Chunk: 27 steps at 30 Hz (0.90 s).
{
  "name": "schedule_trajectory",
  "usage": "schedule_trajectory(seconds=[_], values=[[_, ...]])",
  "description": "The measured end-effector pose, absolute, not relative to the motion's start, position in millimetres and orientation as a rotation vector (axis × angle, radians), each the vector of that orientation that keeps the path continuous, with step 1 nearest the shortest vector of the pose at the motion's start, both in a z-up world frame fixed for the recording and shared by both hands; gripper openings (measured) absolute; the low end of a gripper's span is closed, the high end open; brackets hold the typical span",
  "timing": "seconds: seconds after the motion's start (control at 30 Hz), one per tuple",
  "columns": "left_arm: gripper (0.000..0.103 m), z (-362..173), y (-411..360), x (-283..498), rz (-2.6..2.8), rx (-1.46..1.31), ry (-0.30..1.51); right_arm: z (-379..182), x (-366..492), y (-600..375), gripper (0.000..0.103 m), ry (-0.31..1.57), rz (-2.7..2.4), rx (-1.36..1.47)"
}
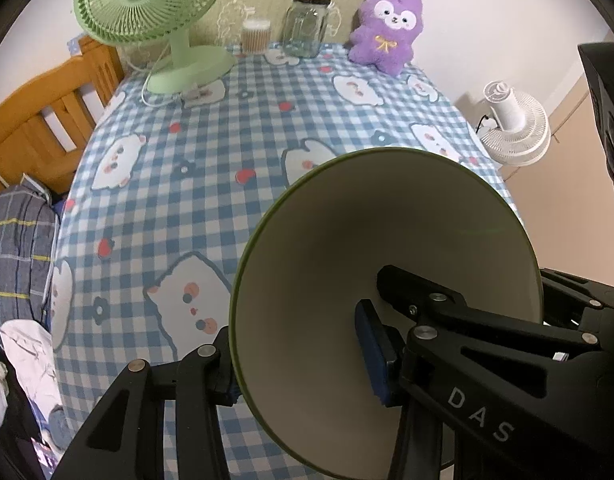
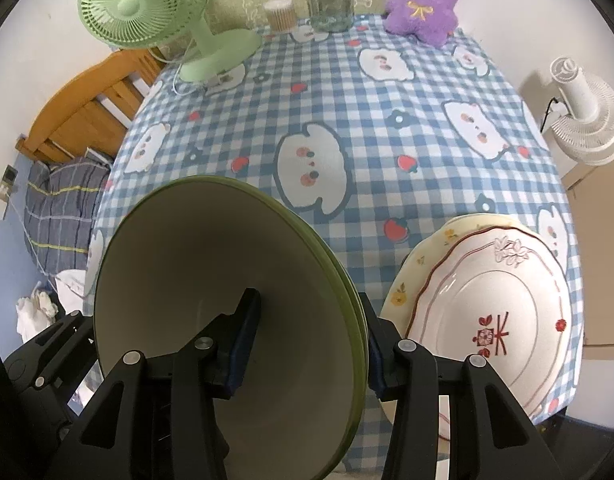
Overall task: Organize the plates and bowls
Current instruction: 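Grip the rim of the nested bowl stack with both grippers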
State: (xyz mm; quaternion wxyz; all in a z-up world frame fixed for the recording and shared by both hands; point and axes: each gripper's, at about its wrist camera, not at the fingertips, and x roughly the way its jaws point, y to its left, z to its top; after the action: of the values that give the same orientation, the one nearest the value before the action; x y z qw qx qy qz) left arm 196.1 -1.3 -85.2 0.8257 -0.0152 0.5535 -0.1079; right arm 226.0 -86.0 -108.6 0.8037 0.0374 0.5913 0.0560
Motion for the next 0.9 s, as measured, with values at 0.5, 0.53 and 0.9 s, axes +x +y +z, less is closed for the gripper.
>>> schedule_trajectory(seconds=[0.5,0.53,0.9], values=[[0.046,-49,4,187,-0.279,0.027,1.087,-70,212,-81,0.049,1.188,0.058,0.116],[0.046,-48,4,187,-0.282,0.029,1.087,-69,211,-81,0.049,1.186,0.052,0.12],[0.046,-42,-19,190,-0.303,0.041,1.078,-61,211,-103,0.049,1.166,0.025,0.136]])
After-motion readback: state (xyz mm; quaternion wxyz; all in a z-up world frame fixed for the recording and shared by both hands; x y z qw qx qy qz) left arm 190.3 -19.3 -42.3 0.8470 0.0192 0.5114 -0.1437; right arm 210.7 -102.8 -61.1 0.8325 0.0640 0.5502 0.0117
